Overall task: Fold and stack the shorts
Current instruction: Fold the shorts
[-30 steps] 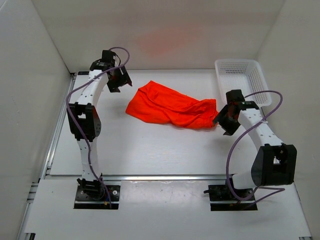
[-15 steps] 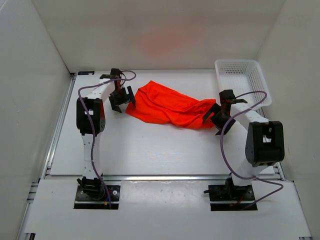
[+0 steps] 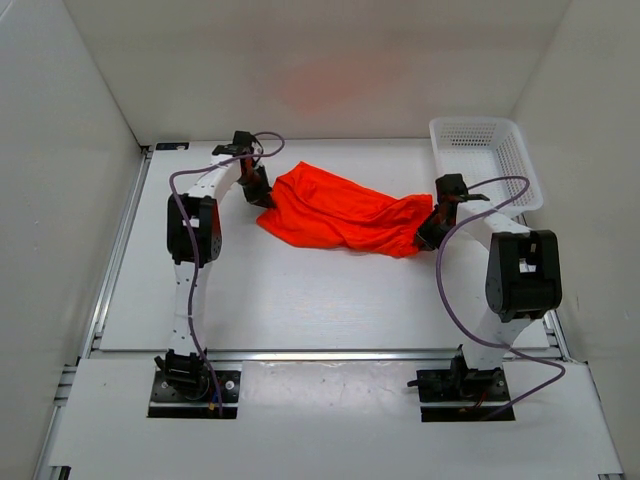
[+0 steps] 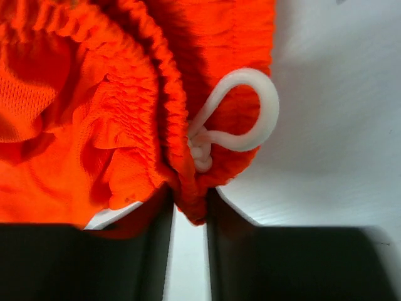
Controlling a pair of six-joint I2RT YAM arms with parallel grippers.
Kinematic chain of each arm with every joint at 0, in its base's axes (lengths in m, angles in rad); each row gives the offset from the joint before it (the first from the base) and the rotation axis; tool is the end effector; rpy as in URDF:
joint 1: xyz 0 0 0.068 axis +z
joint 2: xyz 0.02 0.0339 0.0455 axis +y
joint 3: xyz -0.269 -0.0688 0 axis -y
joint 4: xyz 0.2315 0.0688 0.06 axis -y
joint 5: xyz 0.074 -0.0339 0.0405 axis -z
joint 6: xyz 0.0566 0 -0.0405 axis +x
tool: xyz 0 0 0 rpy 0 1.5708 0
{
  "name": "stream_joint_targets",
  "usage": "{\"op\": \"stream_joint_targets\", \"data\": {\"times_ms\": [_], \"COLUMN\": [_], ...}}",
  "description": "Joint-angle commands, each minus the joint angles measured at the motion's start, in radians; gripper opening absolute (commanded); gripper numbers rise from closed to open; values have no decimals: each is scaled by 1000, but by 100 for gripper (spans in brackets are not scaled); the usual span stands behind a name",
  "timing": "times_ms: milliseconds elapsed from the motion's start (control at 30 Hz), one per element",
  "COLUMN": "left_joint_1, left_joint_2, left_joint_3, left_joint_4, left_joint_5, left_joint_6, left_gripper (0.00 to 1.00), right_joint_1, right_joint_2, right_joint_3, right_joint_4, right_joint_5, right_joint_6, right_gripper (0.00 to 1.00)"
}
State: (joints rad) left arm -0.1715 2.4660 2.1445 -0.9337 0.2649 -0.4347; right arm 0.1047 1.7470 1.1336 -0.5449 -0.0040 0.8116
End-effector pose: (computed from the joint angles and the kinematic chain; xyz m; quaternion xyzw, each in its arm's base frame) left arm 0.4984 -0.1014 0.1432 -0.1079 0.9732 -0.1710 0.1097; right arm 0.3414 0.0361 0.1745 0.3384 0.9184 0.0923 0.1828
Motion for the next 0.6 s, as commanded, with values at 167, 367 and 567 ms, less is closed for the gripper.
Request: {"op": "stream_joint_targets", "data": {"times_ms": [167,367,567], "left_joint_1": [70,138,250], "left_joint_2": [-169,-407,-630], "left_joint_3": [-121,-374,-678], "left_joint_4": [39,49,70], "left_joint_5": [-45,-253,-306], "left_joint_6": [-79,-98,-73], "left_gripper": [10,10,10], "right_joint_1": [47,209,366], "right_joint_2": [2,13,34], "right_joint_3": [41,72,83], "right_joint_4": [-29,-47,-76], "right_joint_5": [56,76,85], "right_joint_6": [-57,-75,-84], "right_gripper": [0,0,0]}}
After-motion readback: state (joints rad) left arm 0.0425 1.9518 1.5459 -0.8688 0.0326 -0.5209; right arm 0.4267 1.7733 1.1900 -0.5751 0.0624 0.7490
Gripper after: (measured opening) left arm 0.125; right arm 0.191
